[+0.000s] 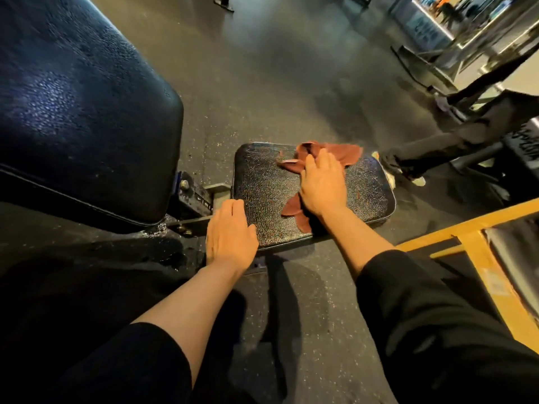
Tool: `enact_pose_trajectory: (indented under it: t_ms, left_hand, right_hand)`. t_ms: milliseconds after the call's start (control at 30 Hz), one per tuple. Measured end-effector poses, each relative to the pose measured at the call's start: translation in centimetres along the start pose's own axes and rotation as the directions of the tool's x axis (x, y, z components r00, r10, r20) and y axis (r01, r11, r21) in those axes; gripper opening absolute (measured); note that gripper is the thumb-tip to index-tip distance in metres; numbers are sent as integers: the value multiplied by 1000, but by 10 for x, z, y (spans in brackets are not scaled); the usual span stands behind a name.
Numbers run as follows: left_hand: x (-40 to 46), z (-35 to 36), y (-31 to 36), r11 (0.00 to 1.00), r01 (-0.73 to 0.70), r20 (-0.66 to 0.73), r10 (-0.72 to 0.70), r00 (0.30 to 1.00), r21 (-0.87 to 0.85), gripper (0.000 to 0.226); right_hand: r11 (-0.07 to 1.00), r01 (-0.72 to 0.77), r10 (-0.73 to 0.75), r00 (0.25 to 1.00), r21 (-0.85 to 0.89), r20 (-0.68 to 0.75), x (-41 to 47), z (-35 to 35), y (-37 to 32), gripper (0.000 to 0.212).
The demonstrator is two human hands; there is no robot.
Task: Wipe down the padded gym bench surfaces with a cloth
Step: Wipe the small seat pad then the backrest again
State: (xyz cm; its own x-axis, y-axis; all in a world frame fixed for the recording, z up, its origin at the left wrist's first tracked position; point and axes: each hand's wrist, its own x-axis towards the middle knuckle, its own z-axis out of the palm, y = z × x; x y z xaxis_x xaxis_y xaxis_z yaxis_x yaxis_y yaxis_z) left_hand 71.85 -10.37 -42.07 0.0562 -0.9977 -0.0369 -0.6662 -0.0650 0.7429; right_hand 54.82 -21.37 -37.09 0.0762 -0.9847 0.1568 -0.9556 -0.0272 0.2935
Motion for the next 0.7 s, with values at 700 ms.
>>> enact_pose_trajectory:
  t_ms: [700]
  left_hand:
    - [-12, 5, 3, 974, -225, 56, 225, 973, -11, 58]
  right_hand:
    - [998, 8, -8, 1000, -68, 0, 13, -8, 79, 35]
